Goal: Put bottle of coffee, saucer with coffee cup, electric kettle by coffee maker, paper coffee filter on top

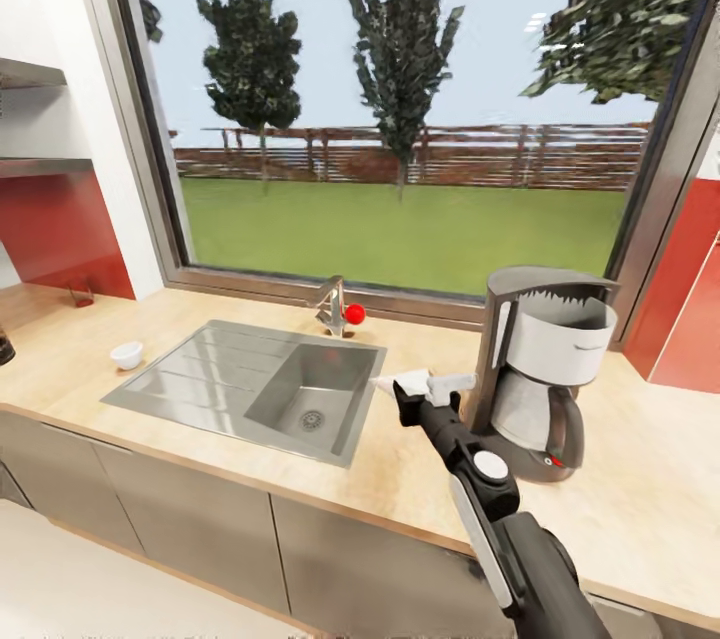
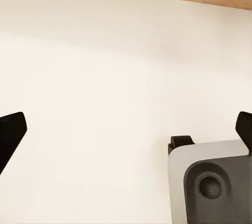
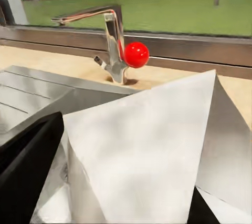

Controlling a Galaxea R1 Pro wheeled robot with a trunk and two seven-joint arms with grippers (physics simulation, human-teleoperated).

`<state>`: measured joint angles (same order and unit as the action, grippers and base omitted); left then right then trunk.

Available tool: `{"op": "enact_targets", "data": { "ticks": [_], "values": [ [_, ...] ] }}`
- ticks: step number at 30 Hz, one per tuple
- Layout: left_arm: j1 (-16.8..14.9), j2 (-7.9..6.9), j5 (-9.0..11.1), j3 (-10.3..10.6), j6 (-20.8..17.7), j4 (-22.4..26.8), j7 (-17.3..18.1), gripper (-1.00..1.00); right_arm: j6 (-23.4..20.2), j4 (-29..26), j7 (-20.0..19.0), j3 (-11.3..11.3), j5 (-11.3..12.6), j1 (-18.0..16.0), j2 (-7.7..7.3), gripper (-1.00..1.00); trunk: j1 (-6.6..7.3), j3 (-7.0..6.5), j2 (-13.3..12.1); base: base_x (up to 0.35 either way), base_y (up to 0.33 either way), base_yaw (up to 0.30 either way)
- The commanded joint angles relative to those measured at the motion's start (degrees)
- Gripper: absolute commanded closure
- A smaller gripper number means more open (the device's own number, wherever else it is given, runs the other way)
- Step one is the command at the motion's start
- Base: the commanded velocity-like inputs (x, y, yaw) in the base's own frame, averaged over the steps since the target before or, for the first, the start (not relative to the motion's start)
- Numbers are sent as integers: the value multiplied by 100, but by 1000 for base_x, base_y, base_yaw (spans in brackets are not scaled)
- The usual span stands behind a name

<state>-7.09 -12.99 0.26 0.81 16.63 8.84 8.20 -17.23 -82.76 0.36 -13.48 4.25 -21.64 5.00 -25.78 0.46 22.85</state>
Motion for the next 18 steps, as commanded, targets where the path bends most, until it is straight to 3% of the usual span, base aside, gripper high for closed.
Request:
{"op": "enact_targets", "data": {
  "ticks": [1, 3, 7, 18],
  "values": [
    [-2, -2, 5, 1, 18, -5, 15, -100, -87, -64, 6, -141, 48, -2, 4, 100, 0, 5, 7, -236, 0, 0],
    [-2, -2, 7, -6, 16, -5, 15, -100, -223, -137, 7, -417, 53, -1, 7, 100, 0, 5, 7, -277, 0, 0],
    [-2, -2, 8, -13, 16, -5, 11, -100, -328, -185, 8, -617, 57, 0, 9, 100, 0, 5, 7, -313, 0, 0],
    [-2, 0, 9, -19, 15, 2, 7, -100, -368, -244, 8, -632, 169, 2, 1, 100, 0, 5, 7, -329, 0, 0]
  ]
}}
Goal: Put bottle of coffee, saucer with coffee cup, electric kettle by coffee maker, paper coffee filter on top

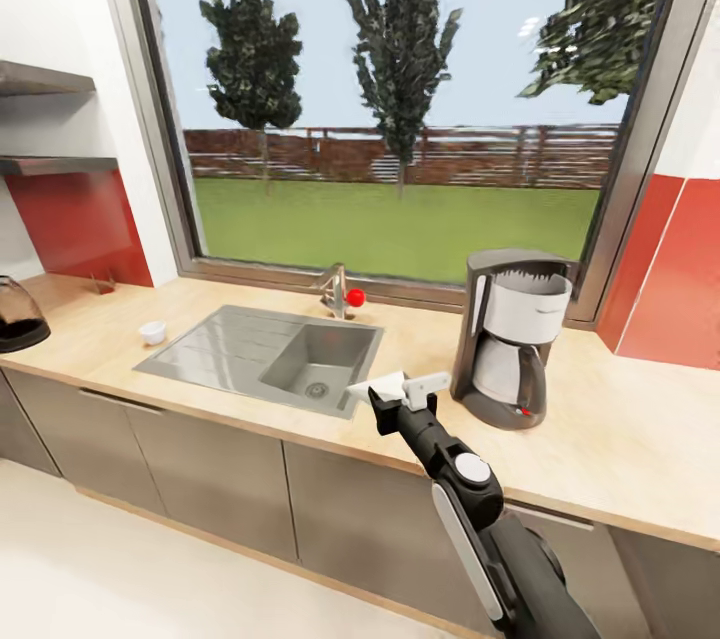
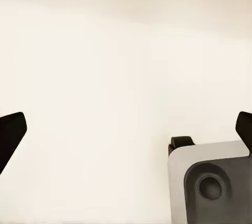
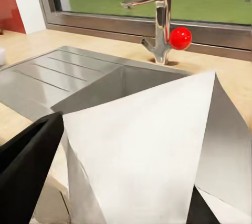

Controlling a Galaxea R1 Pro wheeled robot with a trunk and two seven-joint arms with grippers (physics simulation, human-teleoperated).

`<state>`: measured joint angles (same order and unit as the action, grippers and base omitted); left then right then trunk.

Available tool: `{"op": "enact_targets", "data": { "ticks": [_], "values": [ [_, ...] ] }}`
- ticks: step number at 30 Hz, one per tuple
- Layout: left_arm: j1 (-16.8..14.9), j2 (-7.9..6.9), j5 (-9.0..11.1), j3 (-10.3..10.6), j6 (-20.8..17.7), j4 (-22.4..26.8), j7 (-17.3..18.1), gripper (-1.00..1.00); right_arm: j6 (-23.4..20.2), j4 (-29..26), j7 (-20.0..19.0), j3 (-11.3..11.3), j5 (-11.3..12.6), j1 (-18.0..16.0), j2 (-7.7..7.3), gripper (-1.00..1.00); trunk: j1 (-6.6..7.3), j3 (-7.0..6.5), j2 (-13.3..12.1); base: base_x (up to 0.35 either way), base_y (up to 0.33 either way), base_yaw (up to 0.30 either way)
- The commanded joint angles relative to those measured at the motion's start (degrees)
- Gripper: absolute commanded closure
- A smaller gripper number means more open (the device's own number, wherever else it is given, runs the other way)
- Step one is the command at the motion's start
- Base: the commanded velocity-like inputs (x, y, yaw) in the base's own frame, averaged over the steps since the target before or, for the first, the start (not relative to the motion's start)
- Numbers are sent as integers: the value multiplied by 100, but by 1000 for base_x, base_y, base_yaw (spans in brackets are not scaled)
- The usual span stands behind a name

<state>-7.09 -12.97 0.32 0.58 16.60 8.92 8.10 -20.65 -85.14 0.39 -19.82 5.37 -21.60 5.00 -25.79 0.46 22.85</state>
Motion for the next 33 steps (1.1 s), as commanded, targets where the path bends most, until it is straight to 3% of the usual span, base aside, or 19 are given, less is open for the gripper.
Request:
{"op": "enact_targets", "data": {
  "ticks": [1, 19, 33],
  "values": [
    [-3, -1, 3, 6, 19, -5, 17, -100, -30, -6, 5, 3, 84, -2, 1, 100, 1, 5, 7, -302, 0, 0],
    [-3, 4, 12, 6, 20, -4, 17, -100, -27, -73, 5, 13, 140, -3, -25, 100, 1, 5, 7, -322, 0, -2],
    [-3, 5, 16, 12, 19, -4, 17, -100, -27, -73, 5, 5, 143, -3, -26, 100, 1, 5, 7, -103, 0, -214]
  ]
}}
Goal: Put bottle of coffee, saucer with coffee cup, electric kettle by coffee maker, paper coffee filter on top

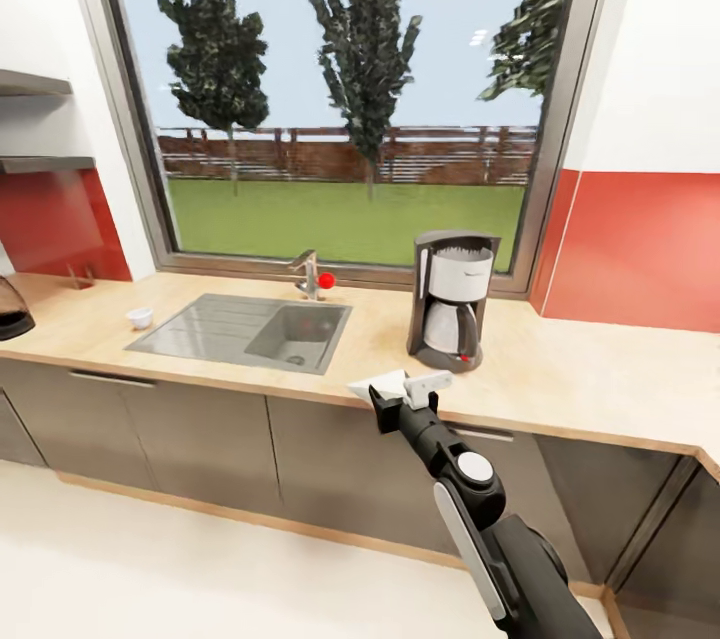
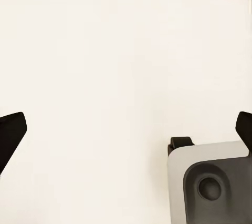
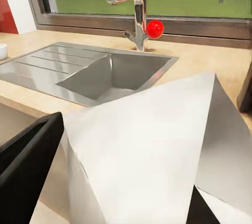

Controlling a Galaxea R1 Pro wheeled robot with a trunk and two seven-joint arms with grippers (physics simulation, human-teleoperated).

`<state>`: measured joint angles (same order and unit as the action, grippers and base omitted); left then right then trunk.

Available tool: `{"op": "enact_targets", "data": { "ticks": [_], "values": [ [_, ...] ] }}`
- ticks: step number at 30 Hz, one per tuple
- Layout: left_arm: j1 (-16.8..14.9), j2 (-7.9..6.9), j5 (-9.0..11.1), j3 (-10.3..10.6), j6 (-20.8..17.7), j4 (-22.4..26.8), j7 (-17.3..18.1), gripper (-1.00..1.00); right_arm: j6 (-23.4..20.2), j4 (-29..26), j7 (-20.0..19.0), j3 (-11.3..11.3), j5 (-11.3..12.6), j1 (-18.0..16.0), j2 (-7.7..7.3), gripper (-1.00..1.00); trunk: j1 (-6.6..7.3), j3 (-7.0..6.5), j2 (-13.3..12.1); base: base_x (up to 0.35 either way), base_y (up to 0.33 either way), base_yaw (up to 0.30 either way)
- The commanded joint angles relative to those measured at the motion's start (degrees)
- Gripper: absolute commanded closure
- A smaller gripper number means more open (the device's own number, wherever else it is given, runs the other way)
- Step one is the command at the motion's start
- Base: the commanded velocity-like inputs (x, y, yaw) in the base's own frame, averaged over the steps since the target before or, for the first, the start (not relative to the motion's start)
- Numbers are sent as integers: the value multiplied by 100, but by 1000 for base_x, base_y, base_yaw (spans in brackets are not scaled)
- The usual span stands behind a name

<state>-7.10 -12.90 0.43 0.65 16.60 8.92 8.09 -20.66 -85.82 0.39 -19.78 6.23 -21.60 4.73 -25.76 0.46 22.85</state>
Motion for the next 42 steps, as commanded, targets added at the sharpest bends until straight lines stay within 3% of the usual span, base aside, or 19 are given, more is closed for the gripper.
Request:
{"op": "enact_targets", "data": {
  "ticks": [1, 29, 35, 42],
  "values": [
    [-2, -2, 6, 3, 18, -5, 17, -100, -28, -5, 5, 1, 56, -3, 1, 100, -3, 5, 6, -2, 0, -115],
    [-2, -11, 17, -9, 19, -11, 26, -100, -93, -32, 21, 17, 43, -2, -6, 100, -3, 5, 6, 0, 0, -7],
    [-2, -5, 7, -4, 25, -13, 26, -100, -504, -65, 23, 36, 42, -4, -9, 100, -3, 5, 6, 0, 0, 0],
    [-2, -4, 5, 5, 6, -13, 27, -100, -652, -84, 30, 115, 34, -21, -16, 100, -3, 5, 6, 0, 0, 0]
  ]
}}
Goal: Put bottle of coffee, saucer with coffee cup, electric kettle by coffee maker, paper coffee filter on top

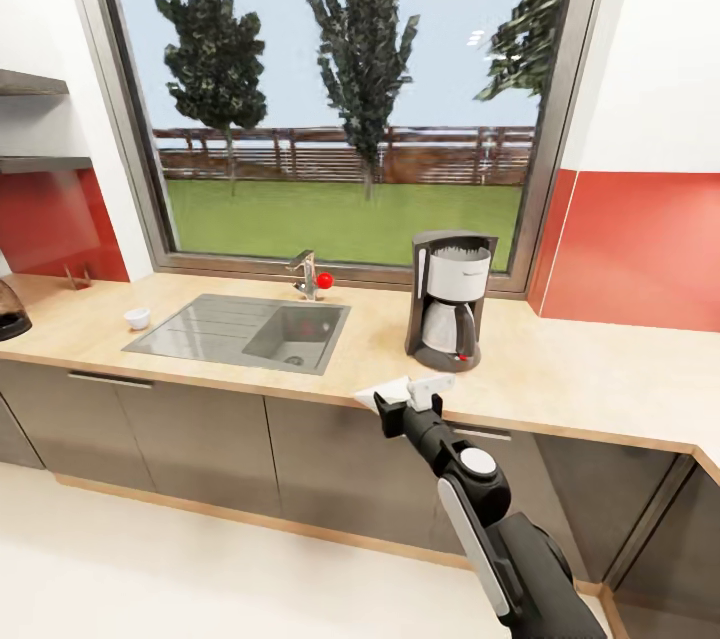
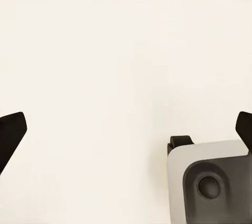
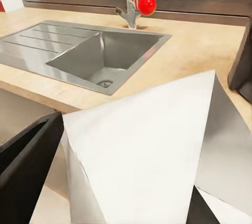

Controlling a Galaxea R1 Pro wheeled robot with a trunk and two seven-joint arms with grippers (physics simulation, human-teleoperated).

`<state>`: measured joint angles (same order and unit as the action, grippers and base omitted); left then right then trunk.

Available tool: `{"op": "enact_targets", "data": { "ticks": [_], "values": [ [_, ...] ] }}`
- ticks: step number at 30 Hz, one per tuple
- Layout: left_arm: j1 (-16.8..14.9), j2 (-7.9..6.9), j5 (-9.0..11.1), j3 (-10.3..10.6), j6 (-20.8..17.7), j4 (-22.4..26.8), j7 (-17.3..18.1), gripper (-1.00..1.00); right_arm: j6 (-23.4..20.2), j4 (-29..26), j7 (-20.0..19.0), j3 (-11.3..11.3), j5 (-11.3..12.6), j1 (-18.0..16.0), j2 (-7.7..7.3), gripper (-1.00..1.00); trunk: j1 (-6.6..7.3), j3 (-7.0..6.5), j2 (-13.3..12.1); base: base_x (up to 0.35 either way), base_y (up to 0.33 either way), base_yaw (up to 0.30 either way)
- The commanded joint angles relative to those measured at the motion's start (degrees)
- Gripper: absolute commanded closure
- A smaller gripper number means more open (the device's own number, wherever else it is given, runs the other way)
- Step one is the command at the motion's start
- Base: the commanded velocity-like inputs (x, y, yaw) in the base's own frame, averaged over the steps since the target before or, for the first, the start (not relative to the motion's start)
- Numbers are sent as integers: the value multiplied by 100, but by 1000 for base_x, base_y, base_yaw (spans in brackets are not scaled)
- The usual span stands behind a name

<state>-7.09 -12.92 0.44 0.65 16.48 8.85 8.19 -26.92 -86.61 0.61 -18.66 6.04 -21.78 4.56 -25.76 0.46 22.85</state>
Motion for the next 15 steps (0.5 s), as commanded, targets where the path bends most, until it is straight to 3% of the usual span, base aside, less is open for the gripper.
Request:
{"op": "enact_targets", "data": {
  "ticks": [1, 4, 8, 11, 15],
  "values": [
    [-3, -1, 3, 8, 17, -6, 20, -100, -89, -21, 8, 11, 50, -38, 1, 100, -3, 5, 6, 0, 0, 0],
    [-3, 17, 3, 12, 15, -6, 23, -100, -548, -43, 9, 62, 48, -450, 1, 100, -3, 5, 6, 0, 0, 0],
    [-3, 107, -6, 18, 14, -6, 36, -100, -1938, -36, -3, 507, 58, -1677, 1, 100, -3, 5, 6, 0, 0, 0],
    [-3, 126, -4, 22, 14, -6, 59, -100, -2832, 15, -7, 700, 47, -2673, -1, 100, -3, 5, 6, 0, 0, 0],
    [-3, 131, -1, 26, 14, -6, 73, -100, -3276, 282, -8, 760, 24, -3666, -55, 100, -3, 5, 6, 0, 0, 0]
  ]
}}
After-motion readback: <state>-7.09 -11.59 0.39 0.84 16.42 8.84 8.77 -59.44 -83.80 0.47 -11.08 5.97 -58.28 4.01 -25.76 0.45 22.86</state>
